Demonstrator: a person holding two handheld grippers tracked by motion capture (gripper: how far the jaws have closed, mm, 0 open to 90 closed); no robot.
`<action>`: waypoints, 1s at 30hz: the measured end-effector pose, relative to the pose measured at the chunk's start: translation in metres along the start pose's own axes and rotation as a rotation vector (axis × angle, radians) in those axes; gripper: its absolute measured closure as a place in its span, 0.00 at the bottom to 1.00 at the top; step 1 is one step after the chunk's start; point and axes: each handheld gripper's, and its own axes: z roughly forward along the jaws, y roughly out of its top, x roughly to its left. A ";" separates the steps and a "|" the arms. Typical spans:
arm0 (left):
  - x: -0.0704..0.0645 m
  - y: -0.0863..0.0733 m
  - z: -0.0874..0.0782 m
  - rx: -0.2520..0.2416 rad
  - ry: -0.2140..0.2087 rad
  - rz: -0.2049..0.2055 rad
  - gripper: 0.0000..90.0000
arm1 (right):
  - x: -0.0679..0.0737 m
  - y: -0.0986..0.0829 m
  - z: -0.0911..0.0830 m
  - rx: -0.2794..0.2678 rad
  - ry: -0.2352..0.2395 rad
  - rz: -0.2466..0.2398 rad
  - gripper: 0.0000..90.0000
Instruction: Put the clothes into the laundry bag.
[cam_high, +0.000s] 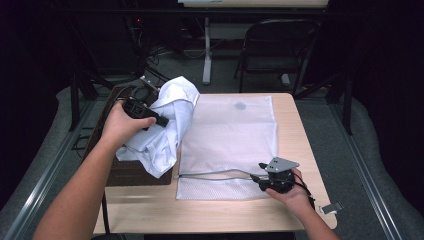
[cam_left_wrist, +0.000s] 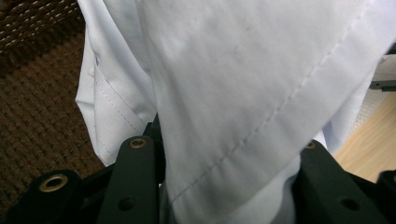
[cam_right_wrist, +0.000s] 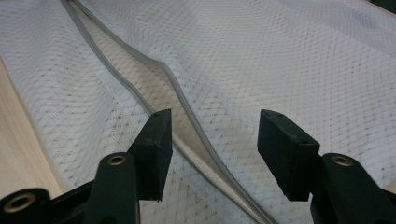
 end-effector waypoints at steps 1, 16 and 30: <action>-0.001 0.000 0.000 -0.004 -0.001 -0.002 0.68 | 0.001 0.001 0.000 -0.005 0.009 0.000 0.51; -0.030 -0.003 -0.004 -0.019 -0.037 0.067 0.68 | 0.006 0.019 0.021 0.049 0.049 -0.013 0.66; -0.047 -0.006 0.000 -0.020 -0.067 0.114 0.68 | 0.008 0.022 0.046 0.093 0.058 -0.031 0.68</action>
